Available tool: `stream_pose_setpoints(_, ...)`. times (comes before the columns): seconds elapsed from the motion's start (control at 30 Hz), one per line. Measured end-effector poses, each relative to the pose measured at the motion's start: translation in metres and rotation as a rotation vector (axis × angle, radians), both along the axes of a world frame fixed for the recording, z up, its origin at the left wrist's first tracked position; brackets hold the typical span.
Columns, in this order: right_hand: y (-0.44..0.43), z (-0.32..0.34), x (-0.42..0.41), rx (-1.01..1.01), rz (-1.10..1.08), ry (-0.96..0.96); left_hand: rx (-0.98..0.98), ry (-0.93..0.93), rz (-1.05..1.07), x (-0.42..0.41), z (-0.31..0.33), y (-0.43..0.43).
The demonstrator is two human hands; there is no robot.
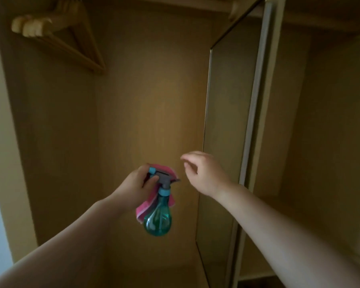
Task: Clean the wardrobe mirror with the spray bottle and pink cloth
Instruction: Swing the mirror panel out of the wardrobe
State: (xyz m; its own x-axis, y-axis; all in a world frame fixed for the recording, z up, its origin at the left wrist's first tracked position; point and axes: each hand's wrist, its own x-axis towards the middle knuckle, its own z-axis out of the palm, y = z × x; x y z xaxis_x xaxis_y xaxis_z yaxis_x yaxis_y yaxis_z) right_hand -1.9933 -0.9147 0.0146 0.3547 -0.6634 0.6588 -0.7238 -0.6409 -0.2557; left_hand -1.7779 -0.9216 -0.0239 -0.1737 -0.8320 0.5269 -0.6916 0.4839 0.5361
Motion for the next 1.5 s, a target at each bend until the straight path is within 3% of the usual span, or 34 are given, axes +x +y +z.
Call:
stream_pose_setpoints(0.37,0.009,0.040,-0.085,-0.307,-0.094,-0.123,0.010,-0.032,0.094,-0.050,0.008,0.003)
stream_pose_setpoints(0.53,0.013,0.039,-0.114,-0.372,-0.264,-0.231,0.003,-0.033,0.073,-0.060,0.014,0.008)
stream_pose_setpoints(0.6,0.011,0.038,-0.120,-0.281,-0.328,-0.276,-0.001,-0.038,0.048,-0.061,0.017,0.008)
stream_pose_setpoints(0.7,0.002,0.042,-0.118,0.115,-0.326,-0.366,-0.004,-0.041,0.033,-0.061,0.024,0.006)
stream_pose_setpoints(0.77,-0.008,0.041,-0.115,0.261,-0.312,-0.350,-0.009,-0.030,0.043,-0.058,0.027,0.004)
stream_pose_setpoints(1.13,-0.015,0.027,-0.112,0.259,-0.386,-0.364,-0.007,-0.025,0.047,-0.041,0.037,0.006)
stream_pose_setpoints(1.5,0.060,0.025,-0.126,0.177,-0.461,-0.327,-0.058,-0.041,0.021,-0.047,0.053,0.029)
